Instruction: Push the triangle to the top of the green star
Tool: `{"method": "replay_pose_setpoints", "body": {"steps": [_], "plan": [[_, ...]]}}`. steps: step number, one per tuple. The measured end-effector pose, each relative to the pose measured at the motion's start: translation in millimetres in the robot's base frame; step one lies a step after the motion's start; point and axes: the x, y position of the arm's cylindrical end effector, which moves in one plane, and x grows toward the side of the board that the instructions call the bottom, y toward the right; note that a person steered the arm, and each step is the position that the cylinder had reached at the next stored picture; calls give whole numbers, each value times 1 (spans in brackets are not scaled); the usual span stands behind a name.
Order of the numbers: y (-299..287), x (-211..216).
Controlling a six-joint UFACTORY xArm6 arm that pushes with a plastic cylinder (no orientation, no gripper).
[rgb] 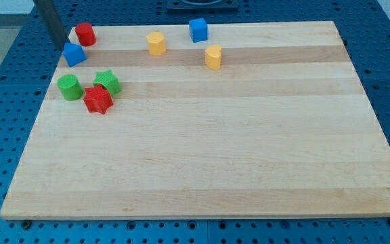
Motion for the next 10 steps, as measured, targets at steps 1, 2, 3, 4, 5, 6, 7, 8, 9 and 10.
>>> {"method": "replay_pose_setpoints", "body": {"steps": [1,2,3,4,5,6,7,8,9,10], "plan": [[12,6],[5,6],[-11,7],[-11,12],[2,20],[33,25],[76,34],[86,38],[53,35],[29,44]]}}
